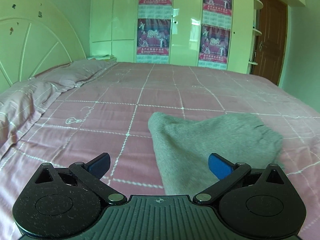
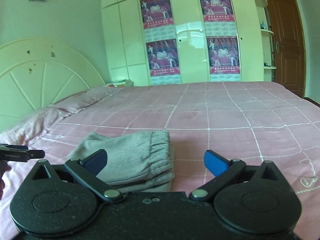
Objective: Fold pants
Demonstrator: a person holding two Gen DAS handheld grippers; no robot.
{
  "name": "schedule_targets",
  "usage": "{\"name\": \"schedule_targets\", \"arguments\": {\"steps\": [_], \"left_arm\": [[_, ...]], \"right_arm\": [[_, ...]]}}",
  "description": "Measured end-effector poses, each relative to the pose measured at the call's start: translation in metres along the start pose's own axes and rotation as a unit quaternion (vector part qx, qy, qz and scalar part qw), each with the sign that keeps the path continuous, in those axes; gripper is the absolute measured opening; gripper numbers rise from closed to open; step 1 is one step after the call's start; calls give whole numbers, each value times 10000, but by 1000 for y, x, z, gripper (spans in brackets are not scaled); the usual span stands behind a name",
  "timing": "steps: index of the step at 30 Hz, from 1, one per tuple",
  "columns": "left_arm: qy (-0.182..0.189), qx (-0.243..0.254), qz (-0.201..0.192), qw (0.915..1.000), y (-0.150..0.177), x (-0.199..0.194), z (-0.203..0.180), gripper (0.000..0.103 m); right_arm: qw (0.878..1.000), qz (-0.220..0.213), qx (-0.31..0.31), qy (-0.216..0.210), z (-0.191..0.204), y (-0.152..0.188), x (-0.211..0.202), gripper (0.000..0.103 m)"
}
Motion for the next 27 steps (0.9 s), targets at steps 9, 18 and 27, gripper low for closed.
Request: {"name": "schedule_targets", "arguments": {"steps": [9, 18, 27], "left_arm": [[13, -271, -464, 9986, 31, -126, -23, 103], [714, -507, -814, 9928, 91, -195, -69, 103], [-5, -227, -505, 9985, 124, -201, -99, 103]], "right_arm": [[9993, 224, 88, -283, 20, 34, -107, 97], [9998, -190, -64, 97, 42, 89, -164, 97], [9977, -551, -365, 167, 59, 120, -170, 97]]}}
Point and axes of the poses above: each gripper's, at about its wrist camera, not at the fingertips, and x roughly the way its jaws point, z to its left, y to its underside, the point moved 2 cm from there along x, roughly the way its jaws point, and after that the axes turned 13 degrees about x, right-handed, at the moved point
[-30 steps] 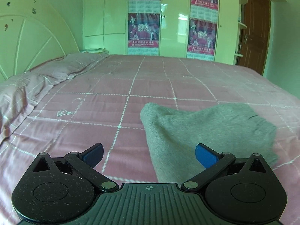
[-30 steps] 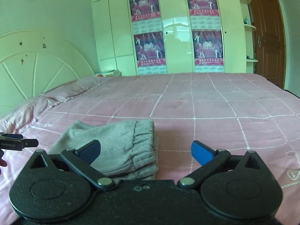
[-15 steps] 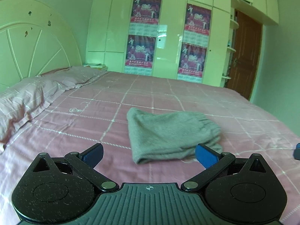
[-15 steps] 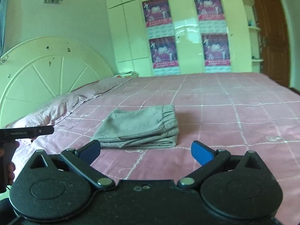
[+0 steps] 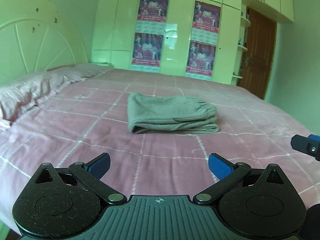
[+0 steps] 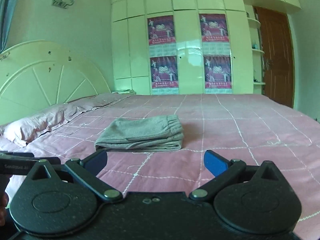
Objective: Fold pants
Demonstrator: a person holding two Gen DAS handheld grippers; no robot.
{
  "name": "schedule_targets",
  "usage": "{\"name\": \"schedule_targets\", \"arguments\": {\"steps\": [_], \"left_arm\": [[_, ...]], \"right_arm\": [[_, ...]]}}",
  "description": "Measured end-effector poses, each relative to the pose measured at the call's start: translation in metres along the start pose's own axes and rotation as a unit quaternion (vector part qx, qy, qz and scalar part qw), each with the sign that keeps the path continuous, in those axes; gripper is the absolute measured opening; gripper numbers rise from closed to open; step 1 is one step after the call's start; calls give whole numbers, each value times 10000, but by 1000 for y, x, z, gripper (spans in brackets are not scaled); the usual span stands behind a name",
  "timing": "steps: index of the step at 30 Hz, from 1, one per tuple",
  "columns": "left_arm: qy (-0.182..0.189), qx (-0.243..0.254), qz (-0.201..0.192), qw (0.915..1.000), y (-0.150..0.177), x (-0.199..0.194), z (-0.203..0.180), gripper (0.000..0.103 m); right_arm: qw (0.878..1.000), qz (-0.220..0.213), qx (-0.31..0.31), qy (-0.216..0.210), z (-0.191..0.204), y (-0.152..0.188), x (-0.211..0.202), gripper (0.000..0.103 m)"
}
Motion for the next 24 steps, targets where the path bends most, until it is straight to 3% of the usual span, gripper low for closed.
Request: {"name": "schedule_targets", "arguments": {"steps": [4, 13, 24], "left_arm": [[-7, 93, -180, 9998, -1, -9, -3, 103], [-56, 204, -109, 9997, -1, -8, -8, 103], [-9, 265, -136, 9996, 0, -8, -10, 103]], "right_arm": [[9998, 105, -160, 17, 9, 6, 5, 97], [9997, 164, 131, 108, 4, 9, 6, 97], [9997, 247, -20, 81, 8, 12, 8, 97]]}}
Point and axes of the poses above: each gripper's, at about its wrist camera, not at the fingertips, and x roughly the way its jaws point, z to its left, y to its underside, the point moved 2 cm from there along x, roughly the way its jaws point, and after that the axes turned 13 degrees about x, right-handed, at the moved point
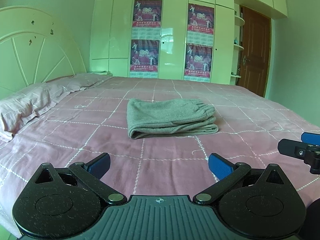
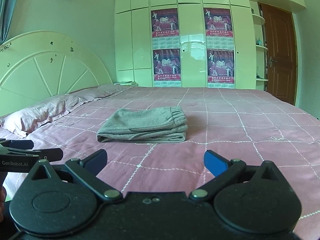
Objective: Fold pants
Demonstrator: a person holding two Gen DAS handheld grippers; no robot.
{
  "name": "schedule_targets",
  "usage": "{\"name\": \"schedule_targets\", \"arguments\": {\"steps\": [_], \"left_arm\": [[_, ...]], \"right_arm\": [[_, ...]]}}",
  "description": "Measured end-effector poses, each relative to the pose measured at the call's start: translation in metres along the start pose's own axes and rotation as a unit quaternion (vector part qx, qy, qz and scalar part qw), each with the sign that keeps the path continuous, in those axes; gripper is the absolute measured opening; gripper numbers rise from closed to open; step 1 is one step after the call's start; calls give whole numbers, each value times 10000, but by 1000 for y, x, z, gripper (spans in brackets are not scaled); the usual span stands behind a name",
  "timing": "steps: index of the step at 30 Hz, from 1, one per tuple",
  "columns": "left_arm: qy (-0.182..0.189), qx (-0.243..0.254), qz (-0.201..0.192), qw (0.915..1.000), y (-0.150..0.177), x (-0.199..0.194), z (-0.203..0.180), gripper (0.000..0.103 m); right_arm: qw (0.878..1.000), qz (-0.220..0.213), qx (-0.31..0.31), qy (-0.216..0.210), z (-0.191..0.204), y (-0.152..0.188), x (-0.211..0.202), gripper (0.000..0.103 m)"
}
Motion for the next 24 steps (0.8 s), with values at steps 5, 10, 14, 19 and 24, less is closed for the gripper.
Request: {"name": "schedule_targets", "arguments": {"steps": [5, 10, 14, 19, 24], "left_arm": [[10, 22, -6, 10000, 0, -1, -1, 103], [6, 39, -9, 10000, -1, -1, -2, 103], [1, 42, -13, 10000, -1, -1, -3, 103], [17, 40, -19, 10000, -1, -2, -3, 103], [40, 34, -22, 10000, -1, -2, -3, 103]], "right_arm": [[9999, 6, 118, 14, -3, -2, -1, 97], [9999, 10, 115, 8, -4, -2, 0, 97], [9999, 9, 112, 6, -4, -3, 0, 97], [9999, 11, 111, 7, -4, -3, 0, 97], [9999, 13, 112, 5, -4, -3, 0, 97]]}}
Point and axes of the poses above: each gripper's, at about its wrist camera, not at the fingertips, and x roughly the way its jaws point, z to its left, y to its underside, the point moved 2 cm from there along x, roughly the way its jaws point, and after that the axes turned 13 degrees about x, right-handed, at the moved point
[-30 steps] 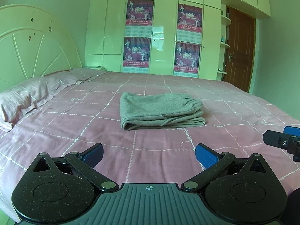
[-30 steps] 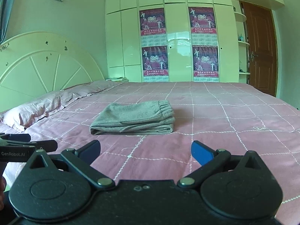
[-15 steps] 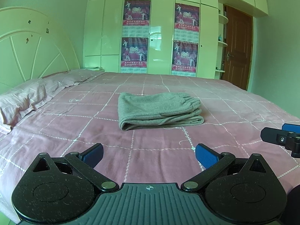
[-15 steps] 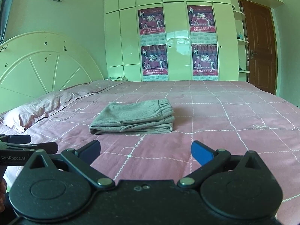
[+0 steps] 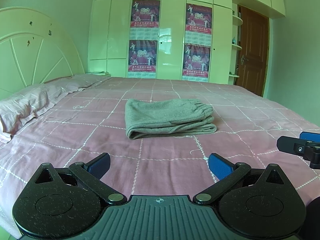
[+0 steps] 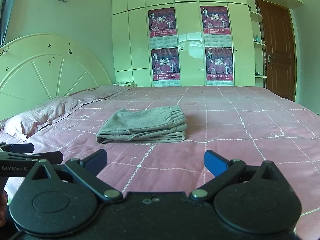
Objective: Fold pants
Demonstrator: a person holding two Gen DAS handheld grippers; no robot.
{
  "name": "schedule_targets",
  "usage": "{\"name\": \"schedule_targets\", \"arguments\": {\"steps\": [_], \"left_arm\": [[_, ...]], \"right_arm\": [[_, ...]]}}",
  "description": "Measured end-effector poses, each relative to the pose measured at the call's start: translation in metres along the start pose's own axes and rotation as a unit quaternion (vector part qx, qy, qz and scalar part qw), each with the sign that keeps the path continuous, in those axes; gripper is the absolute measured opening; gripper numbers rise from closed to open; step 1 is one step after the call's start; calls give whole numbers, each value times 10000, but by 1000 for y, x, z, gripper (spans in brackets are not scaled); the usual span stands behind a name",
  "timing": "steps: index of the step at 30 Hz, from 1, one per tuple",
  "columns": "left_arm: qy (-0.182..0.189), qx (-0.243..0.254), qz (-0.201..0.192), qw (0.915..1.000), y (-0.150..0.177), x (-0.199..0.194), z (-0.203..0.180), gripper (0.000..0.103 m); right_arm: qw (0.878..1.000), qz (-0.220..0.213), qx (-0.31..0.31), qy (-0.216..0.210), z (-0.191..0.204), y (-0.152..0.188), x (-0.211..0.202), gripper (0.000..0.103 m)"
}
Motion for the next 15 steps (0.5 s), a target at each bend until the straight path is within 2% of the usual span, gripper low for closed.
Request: {"name": "schedule_targets", "arguments": {"steps": [15], "left_arm": [[16, -10, -49, 10000, 0, -2, 1, 103]], "right_arm": [[10000, -6, 0, -2, 0, 0, 0, 97]]}}
Point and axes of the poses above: each gripper's, at about its wrist camera, not at the fingertips, and x roughly the way its jaws point, z to its left, y to its underside, the point moved 2 cm from there along x, roughly the way its jaws point, and after that the axes turned 13 degrees about x, right-handed, at the moved point
